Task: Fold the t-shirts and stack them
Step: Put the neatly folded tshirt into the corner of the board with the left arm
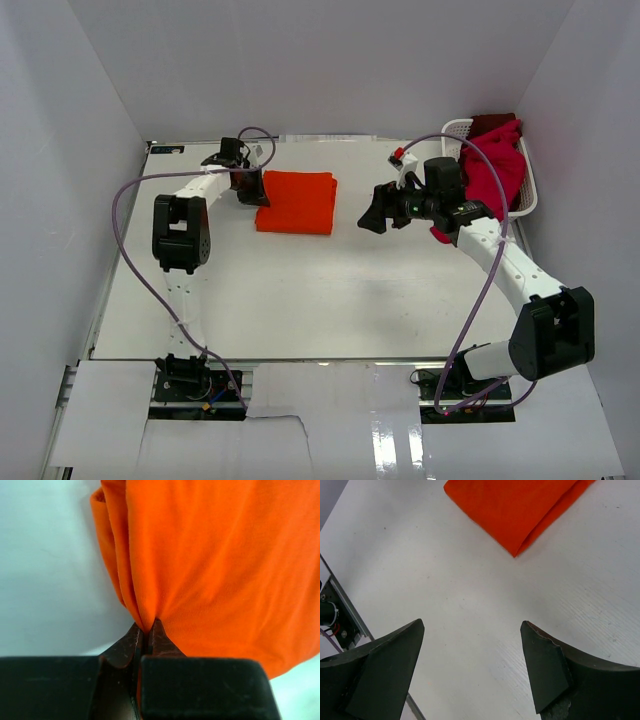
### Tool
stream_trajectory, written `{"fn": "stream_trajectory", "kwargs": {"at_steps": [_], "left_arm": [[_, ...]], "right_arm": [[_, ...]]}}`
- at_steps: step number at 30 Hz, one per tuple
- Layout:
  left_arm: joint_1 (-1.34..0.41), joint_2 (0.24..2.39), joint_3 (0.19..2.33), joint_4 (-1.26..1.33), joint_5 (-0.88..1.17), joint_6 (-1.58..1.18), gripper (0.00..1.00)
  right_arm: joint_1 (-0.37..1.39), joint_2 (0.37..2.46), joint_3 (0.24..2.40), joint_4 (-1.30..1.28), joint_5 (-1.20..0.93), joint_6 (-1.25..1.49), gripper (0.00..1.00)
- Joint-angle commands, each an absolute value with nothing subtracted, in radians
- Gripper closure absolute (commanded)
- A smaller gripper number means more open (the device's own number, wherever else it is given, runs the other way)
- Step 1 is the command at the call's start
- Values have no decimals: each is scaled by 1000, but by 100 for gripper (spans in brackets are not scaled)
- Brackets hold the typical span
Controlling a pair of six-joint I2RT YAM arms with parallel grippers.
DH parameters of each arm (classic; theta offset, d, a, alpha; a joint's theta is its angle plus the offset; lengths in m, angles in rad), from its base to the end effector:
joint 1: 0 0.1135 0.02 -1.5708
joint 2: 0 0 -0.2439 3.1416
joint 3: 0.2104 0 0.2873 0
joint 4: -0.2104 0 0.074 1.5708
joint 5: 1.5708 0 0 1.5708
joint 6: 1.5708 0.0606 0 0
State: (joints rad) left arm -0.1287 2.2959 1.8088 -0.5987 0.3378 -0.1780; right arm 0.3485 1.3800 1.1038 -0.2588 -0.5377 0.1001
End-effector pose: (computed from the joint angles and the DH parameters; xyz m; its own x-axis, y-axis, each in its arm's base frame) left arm 0.5124 -0.0866 0.1015 -0.9121 -0.0504 -0.4069 0.1147 0.9215 -0.3711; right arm 0.3361 0.1551 0.2698 -0.5475 -0.1076 -0.8299 -0.6560 0.6709 0.3458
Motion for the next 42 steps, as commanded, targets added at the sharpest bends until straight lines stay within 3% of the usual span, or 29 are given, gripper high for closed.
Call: {"fn": "stream_trajectory", "kwargs": {"at_steps": [1, 10, 20, 28, 32, 36, 42], "left_arm": [[-80, 2393, 1807, -647, 75, -88, 100], [-20, 2436, 1853, -649, -192, -52, 100], [167, 2436, 1936, -653, -64, -94, 100], [193, 2483, 2025, -658, -21, -98, 100], [193, 2491, 2042, -658, -43, -115, 65], [192, 2479, 2071, -658, -75, -130, 55], [192, 2413, 2146, -681, -175, -164, 50]], "right_arm": [[354, 1361, 1103, -213, -581, 113, 16], [367, 1371, 1091, -206, -594, 124, 17], [379, 1390, 1069, -193, -620, 141, 17], [390, 1419, 1040, -178, -632, 140, 17], [390, 1422, 1013, -172, -629, 138, 18], [390, 1417, 1002, -175, -630, 135, 18], [391, 1408, 986, -180, -626, 130, 18]]}}
